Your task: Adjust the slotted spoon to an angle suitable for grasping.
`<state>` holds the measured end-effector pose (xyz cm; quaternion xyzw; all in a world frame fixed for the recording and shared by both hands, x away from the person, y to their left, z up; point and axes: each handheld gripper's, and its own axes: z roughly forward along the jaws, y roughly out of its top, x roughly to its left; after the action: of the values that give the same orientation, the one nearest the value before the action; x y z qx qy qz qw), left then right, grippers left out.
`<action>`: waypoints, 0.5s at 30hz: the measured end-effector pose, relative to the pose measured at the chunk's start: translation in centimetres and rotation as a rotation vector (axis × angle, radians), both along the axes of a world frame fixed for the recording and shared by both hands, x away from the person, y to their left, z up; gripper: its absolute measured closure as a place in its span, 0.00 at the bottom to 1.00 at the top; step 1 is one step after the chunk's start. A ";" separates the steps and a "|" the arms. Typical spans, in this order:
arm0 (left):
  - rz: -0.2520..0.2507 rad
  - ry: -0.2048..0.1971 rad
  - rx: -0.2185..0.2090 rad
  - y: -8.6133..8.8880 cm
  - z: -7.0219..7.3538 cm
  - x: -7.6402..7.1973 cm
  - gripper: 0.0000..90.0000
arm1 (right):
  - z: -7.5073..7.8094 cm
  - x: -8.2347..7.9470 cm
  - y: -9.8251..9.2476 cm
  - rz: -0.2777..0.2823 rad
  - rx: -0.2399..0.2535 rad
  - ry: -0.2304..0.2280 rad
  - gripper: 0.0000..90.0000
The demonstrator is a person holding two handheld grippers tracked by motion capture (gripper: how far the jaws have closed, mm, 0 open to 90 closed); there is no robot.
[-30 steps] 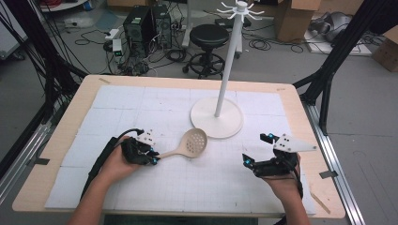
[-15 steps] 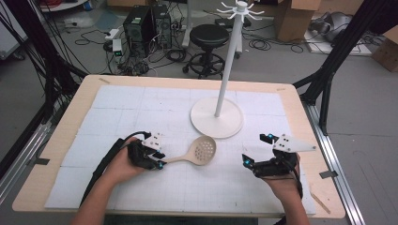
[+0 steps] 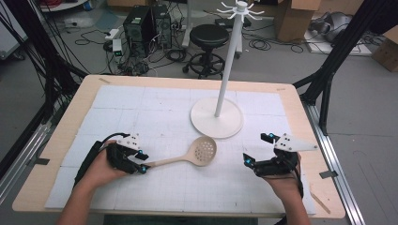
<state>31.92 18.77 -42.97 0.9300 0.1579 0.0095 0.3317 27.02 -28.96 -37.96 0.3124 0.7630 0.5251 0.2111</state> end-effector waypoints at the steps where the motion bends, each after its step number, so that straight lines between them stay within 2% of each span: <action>1: -0.013 -0.002 0.011 -0.3 -0.1 -0.1 0.67 | 0.0 0.0 0.0 0.000 -0.004 -0.002 0.01; 2: -0.013 -0.020 0.019 -0.5 -0.1 -0.1 0.76 | 0.0 0.0 0.1 0.003 0.001 0.002 0.01; 4: -0.024 -0.021 0.027 -0.6 0.0 0.0 0.79 | 0.0 0.0 0.2 0.005 0.003 0.003 0.01; 9: -0.050 -0.057 0.030 -1.3 0.0 0.0 0.80 | 0.1 0.0 0.6 0.017 0.002 0.000 0.01; 12: -0.064 -0.059 0.016 -2.0 0.0 0.3 0.80 | 0.1 0.0 0.6 0.014 0.007 0.006 0.01; 15: -0.081 -0.062 0.022 -3.0 0.0 0.6 0.80 | 0.0 0.0 0.6 0.019 0.008 0.008 0.01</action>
<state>32.48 15.73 -42.97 0.9384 0.1099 0.0266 0.3265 26.97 -28.31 -37.97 0.3080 0.7648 0.5288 0.2017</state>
